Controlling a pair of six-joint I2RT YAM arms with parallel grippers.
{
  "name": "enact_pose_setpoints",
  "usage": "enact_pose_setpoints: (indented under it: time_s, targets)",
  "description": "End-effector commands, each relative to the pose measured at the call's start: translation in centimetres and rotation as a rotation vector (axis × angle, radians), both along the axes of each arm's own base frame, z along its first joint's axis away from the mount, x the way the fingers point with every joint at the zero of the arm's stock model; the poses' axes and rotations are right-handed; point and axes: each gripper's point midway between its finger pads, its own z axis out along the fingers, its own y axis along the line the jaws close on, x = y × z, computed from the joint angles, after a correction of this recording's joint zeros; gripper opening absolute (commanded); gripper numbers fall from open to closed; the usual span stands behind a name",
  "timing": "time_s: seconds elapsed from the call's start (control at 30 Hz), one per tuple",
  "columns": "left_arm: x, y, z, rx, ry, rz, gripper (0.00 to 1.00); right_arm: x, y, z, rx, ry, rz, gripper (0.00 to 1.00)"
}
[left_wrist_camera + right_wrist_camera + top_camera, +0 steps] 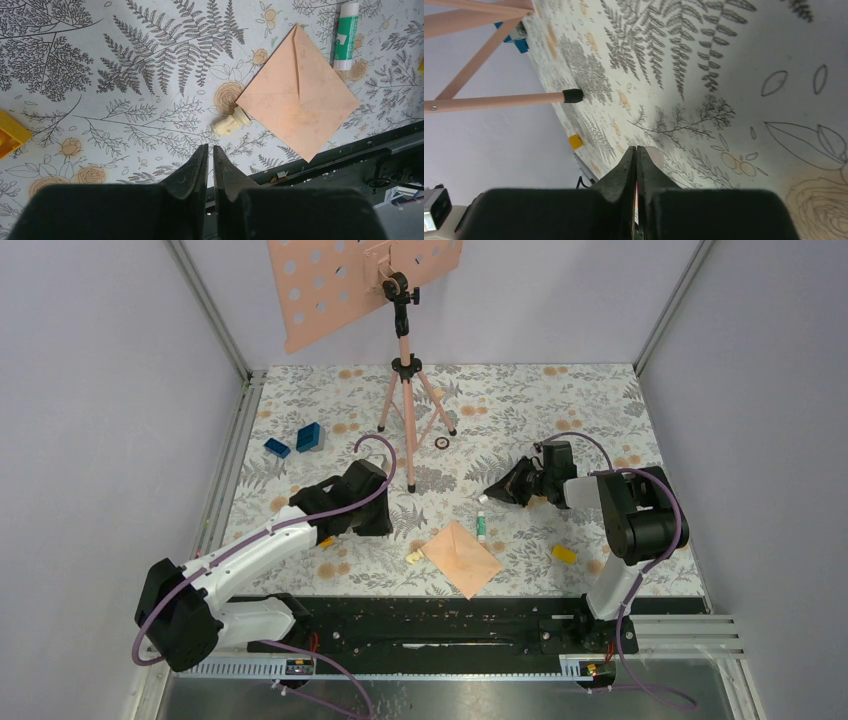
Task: Place the letter into the envelope and seal it
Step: Place the solid glue cap at the center of the board.
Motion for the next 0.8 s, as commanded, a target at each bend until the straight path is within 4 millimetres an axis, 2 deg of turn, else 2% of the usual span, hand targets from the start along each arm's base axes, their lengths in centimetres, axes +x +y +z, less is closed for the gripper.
enact_pose_setpoints:
  time_s: [0.0,0.2,0.43,0.63,0.77]
  targets:
    - [0.9,-0.3,0.6,-0.003,-0.038,0.012,0.09,-0.6,0.0,-0.4,-0.062,0.006,0.048,0.03]
    - [0.9,-0.3,0.5,0.0,-0.034,0.01,0.09,-0.5,0.1,-0.7,-0.046,0.013,0.03,0.08]
    - [1.0,-0.5,0.6,0.002,-0.035,0.001,0.09,-0.2,-0.3,-0.7,-0.077,0.004,0.015,0.32]
    - [1.1,-0.5,0.7,0.004,-0.039,-0.005,0.09,-0.3,-0.7,-0.4,-0.113,-0.005,0.016,0.37]
    - [1.1,-0.5,0.7,0.006,-0.038,-0.006,0.09,-0.4,-1.7,0.2,-0.187,-0.044,0.014,0.47]
